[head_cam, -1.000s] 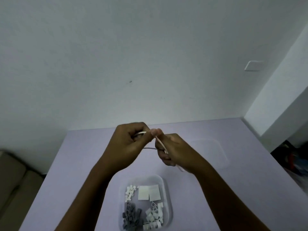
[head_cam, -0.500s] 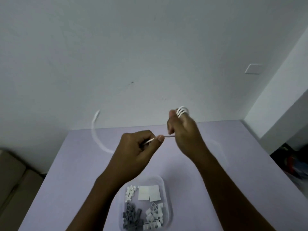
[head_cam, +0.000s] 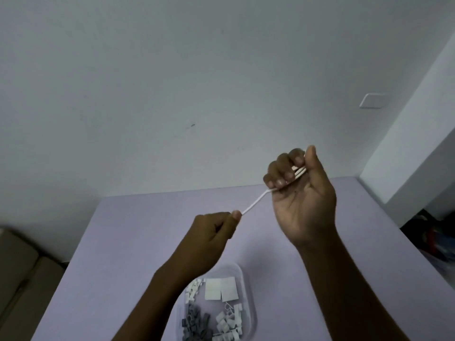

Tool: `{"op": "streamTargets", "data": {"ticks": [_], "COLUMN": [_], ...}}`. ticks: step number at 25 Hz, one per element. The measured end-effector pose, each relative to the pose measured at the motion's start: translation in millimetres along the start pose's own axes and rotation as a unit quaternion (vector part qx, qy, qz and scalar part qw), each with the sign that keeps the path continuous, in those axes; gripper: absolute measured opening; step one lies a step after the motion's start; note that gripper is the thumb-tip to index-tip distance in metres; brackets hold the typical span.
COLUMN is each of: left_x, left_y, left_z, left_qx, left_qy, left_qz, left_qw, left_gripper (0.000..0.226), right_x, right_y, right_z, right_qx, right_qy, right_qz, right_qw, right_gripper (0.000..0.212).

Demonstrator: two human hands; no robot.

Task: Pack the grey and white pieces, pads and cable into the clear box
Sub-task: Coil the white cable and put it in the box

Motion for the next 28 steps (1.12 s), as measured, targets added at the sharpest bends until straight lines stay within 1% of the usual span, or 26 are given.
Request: {"op": "streamTargets", "data": {"ticks": [1,2,3,4,5,6,7,9,10,11,12,13,15,16,18,20,23,25,28], "left_x": [2,4,8,14,21,28,34,38,37,36,35,35,36,37,39,40,40,39,41], "left_y": [4,5,2,-3,-10,-19,-30,-49,-55,-58,-59,-58,-54,-51,-45,-38,-30,-26,-20], "left_z": [-5,-8,-9,-8,-6,-3,1,10,13,16,18,19,21,20,19,17,17,17,14], "left_qx": [-0.031,-0.055,-0.071,-0.078,-0.074,-0.058,-0.034,0.010,0.020,0.025,0.031,0.039,0.053,0.056,0.059,0.051,0.012,-0.019,-0.062], "left_qy": [0.008,0.015,0.027,0.050,0.084,0.123,0.157,0.191,0.197,0.201,0.205,0.210,0.197,0.183,0.152,0.128,0.091,0.067,0.061], "left_qz": [0.032,0.066,0.097,0.127,0.157,0.187,0.210,0.230,0.231,0.231,0.228,0.214,0.144,0.101,0.039,0.007,-0.066,-0.099,-0.121], "left_qw": [0.999,0.996,0.992,0.988,0.981,0.973,0.964,0.954,0.953,0.952,0.951,0.953,0.968,0.976,0.986,0.990,0.994,0.993,0.989], "left_gripper": [0.050,0.045,0.040,0.036,0.033,0.031,0.028,0.022,0.021,0.020,0.020,0.021,0.020,0.020,0.020,0.021,0.022,0.024,0.027], "right_x": [-11,-16,-14,-8,2,13,23,43,51,57,62,65,67,66,64,66,70,70,68], "right_y": [-9,-14,-20,-23,-27,-30,-31,-39,-39,-37,-33,-29,-16,-10,-5,-2,3,3,5], "right_z": [7,11,10,7,3,0,-3,-7,-11,-15,-20,-24,-32,-34,-35,-36,-41,-42,-45], "right_qx": [0.013,0.012,0.003,-0.019,-0.047,-0.074,-0.097,-0.131,-0.150,-0.164,-0.173,-0.176,-0.177,-0.175,-0.170,-0.181,-0.211,-0.217,-0.236], "right_qy": [-0.074,-0.134,-0.179,-0.212,-0.225,-0.214,-0.178,-0.057,-0.009,0.019,0.046,0.079,0.146,0.171,0.207,0.248,0.298,0.311,0.321], "right_qz": [-0.085,-0.193,-0.315,-0.439,-0.541,-0.608,-0.646,-0.677,-0.680,-0.671,-0.639,-0.585,-0.439,-0.368,-0.247,-0.146,-0.050,-0.012,0.016], "right_qw": [0.994,0.972,0.932,0.873,0.809,0.761,0.736,0.722,0.718,0.723,0.748,0.788,0.868,0.897,0.931,0.940,0.929,0.925,0.917], "right_gripper": [0.025,0.016,0.018,0.026,0.029,0.027,0.025,0.020,0.021,0.028,0.038,0.044,0.042,0.038,0.035,0.037,0.037,0.033,0.030]}}
Point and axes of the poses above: each hand's wrist, its own z-axis towards the middle knuckle, its own y-axis out of the palm, x = y × z, the point moved 8 cm from there along z, towards the middle knuckle, and after that the axes turned 12 degrees about x, right-handed, at the moved point
